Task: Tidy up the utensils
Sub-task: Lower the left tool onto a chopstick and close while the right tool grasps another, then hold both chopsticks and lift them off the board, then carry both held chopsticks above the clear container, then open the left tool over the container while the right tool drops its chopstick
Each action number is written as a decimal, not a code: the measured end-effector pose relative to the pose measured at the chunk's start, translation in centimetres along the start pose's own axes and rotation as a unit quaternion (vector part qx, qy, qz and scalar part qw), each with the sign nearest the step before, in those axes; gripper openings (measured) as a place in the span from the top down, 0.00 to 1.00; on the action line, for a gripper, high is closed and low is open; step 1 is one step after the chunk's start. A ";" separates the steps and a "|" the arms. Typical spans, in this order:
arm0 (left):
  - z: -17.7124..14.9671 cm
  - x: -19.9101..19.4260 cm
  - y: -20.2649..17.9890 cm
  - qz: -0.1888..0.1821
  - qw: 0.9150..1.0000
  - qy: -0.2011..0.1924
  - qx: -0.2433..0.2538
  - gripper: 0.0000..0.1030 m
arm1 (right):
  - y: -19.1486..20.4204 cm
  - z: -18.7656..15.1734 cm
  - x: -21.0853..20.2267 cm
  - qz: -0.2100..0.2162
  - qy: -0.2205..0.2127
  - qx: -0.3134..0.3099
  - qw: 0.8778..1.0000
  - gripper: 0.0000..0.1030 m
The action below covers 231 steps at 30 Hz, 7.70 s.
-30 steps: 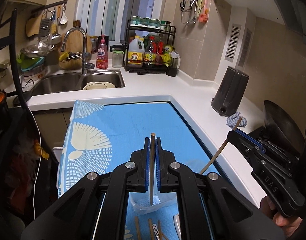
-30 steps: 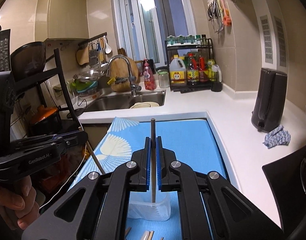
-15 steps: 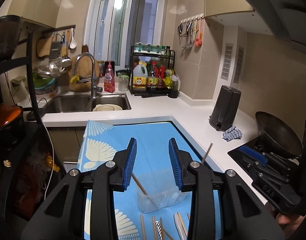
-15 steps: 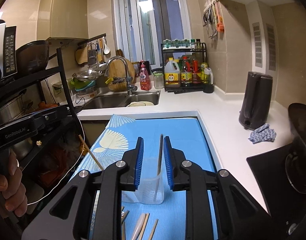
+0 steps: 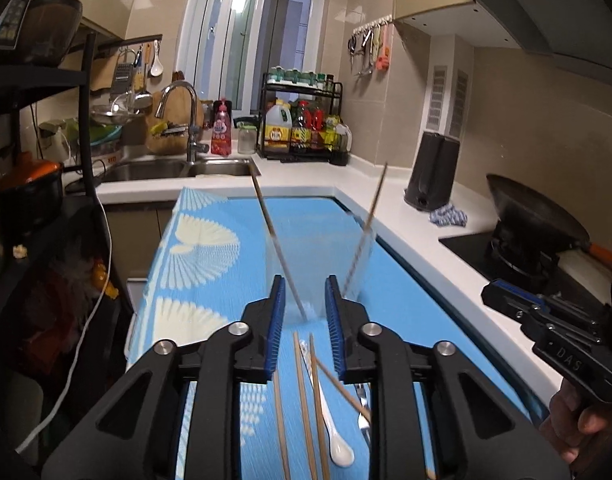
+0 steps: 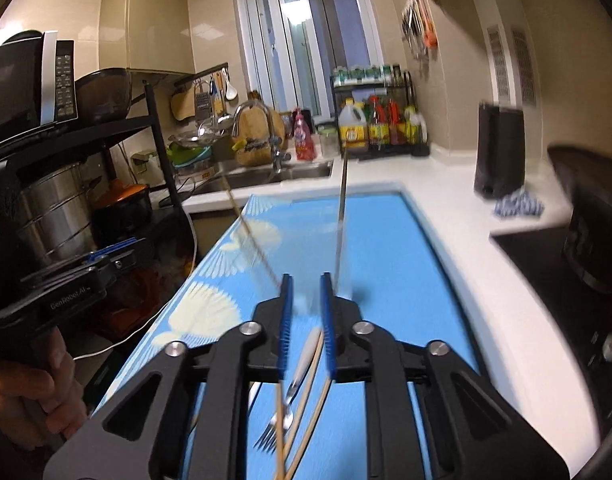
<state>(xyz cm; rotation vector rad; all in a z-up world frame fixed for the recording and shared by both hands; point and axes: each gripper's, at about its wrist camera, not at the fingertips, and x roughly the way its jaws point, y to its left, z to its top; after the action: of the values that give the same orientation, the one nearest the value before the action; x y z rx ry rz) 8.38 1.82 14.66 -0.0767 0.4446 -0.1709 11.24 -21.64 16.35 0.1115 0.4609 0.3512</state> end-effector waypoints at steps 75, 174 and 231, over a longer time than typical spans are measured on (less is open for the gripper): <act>-17.4 0.4 -0.1 0.080 0.994 0.067 -0.009 0.95 | -4.0 -16.2 2.3 -0.085 0.105 -0.026 0.990 0.89; 2.8 -2.9 1.0 0.037 0.999 -0.036 0.017 0.95 | -0.4 4.0 -2.5 -0.040 -0.031 -0.051 0.997 0.93; 12.8 13.7 0.7 -0.055 0.998 -0.002 0.032 0.87 | -1.2 9.7 12.8 -0.014 -0.029 -0.032 0.999 0.92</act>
<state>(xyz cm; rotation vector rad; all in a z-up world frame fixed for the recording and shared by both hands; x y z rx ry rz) 26.20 0.50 20.38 -0.0384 0.4311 -0.2935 26.66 -18.43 19.45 0.0534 0.3941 0.3345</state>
